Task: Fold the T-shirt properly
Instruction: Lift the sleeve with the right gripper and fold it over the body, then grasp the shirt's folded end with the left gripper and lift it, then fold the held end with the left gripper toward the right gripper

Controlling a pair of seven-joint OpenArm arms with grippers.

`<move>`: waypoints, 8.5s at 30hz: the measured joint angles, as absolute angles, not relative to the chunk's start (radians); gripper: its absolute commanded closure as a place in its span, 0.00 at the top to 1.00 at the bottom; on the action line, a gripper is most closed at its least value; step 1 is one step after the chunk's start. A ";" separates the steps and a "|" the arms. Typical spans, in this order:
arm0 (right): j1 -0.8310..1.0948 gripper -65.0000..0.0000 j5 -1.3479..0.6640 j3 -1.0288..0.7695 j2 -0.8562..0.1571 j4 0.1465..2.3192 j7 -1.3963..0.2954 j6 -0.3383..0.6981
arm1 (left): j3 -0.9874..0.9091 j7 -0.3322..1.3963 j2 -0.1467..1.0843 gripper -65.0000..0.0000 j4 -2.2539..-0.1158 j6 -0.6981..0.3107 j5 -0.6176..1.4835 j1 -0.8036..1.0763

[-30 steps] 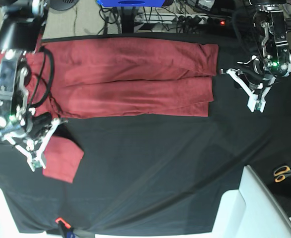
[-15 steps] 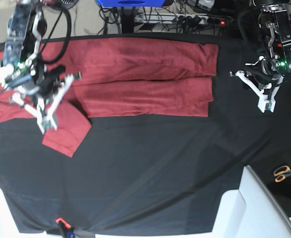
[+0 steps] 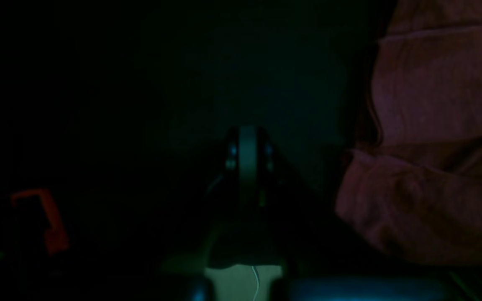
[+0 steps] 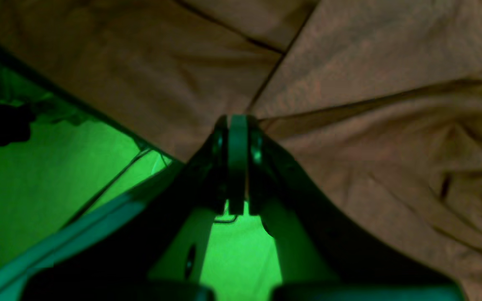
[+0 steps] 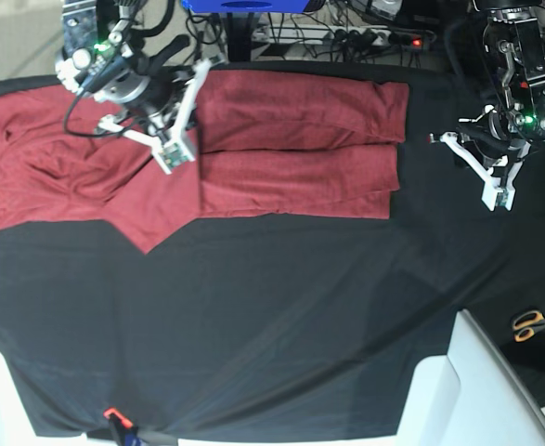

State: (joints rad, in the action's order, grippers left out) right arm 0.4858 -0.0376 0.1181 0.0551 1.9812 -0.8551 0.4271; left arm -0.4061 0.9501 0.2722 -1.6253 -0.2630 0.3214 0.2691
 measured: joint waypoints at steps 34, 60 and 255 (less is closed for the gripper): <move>-0.160 0.38 -0.024 -0.079 -0.036 1.339 -0.924 0.428 | -0.605 0.654 0.303 0.00 -1.439 -0.541 0.331 0.479; -0.255 0.00 -0.034 -0.075 -0.038 1.012 -0.734 0.424 | -0.698 0.658 0.255 0.00 -1.439 -0.577 0.321 0.474; 0.442 0.59 -0.038 -0.166 -0.024 1.793 -0.657 0.431 | 0.092 0.766 -0.001 0.00 -1.547 -0.267 0.601 0.204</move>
